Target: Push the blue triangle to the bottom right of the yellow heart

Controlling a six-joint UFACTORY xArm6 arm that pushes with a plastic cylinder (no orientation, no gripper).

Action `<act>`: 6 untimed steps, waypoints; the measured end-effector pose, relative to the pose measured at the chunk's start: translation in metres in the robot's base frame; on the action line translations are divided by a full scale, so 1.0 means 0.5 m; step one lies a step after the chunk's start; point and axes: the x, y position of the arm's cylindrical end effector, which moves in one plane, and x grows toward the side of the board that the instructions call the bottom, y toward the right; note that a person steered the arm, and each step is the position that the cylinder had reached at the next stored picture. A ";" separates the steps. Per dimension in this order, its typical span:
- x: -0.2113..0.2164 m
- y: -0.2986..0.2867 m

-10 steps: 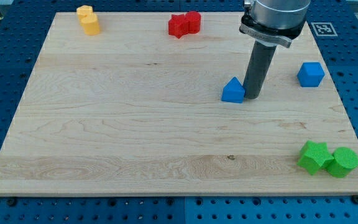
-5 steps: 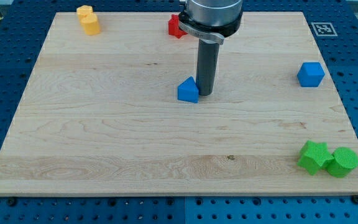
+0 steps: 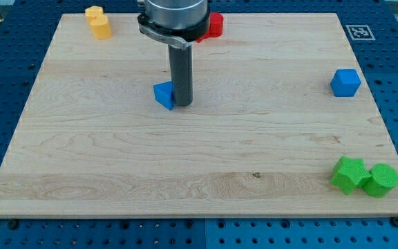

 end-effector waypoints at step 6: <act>-0.111 -0.127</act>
